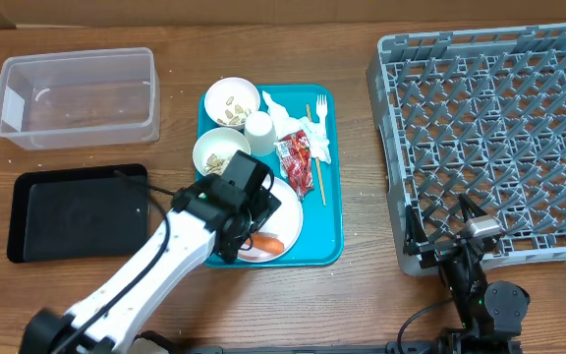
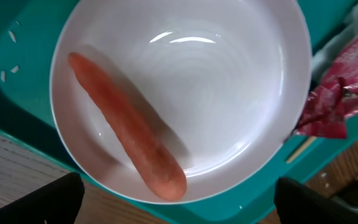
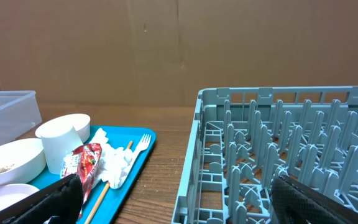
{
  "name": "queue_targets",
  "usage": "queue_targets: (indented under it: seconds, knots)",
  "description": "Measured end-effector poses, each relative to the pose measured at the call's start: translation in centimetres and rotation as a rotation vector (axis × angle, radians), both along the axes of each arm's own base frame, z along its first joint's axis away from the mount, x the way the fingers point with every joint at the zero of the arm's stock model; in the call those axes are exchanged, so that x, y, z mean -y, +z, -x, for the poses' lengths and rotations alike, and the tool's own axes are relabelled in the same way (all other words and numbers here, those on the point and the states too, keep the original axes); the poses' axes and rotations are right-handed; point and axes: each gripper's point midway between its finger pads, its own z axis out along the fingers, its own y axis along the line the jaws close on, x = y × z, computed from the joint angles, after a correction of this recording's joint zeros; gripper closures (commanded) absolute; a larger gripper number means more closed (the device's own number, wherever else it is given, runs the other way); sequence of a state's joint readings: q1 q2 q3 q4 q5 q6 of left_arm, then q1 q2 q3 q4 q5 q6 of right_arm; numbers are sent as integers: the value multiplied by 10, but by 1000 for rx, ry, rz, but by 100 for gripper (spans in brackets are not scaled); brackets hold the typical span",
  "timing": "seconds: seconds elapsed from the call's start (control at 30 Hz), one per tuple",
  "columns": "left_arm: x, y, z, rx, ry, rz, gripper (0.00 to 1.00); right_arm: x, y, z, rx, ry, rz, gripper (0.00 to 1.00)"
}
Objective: Sort waste into correct bins and load items into the dishwasher rack
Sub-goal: 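Reach the left gripper to the white plate and grasp the carrot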
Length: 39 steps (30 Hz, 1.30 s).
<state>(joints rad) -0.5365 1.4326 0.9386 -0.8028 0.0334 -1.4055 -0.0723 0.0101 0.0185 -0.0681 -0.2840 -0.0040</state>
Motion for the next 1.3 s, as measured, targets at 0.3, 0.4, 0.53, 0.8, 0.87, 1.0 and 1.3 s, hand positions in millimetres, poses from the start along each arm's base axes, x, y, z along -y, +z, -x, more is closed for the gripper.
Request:
queue_targets:
  seconds: [0.3, 0.4, 0.53, 0.8, 0.87, 1.0, 1.3]
  knots:
    - [21, -50, 5, -176, 8, 54, 0, 0, 0, 0, 0, 0, 0, 0]
    - [21, -59, 7, -204, 9, 45, 0, 0, 0, 0, 0, 0, 0, 0]
    - [26, -66, 1, -203, 13, 55, 9, 0, 0, 0, 1, 0, 0, 0]
    - [19, -67, -7, -167, 29, 12, 29, 0, 0, 0, 0, 0, -1, 0]
    - [17, -67, -9, -157, 32, -4, 34, 0, 0, 0, 0, 0, 0, 0]
    - [10, -67, -14, -130, 42, -39, 43, 0, 0, 0, 0, 0, 0, 0]
    - [7, -68, -17, -116, 47, -59, 53, 0, 0, 0, 1, 0, 0, 0]
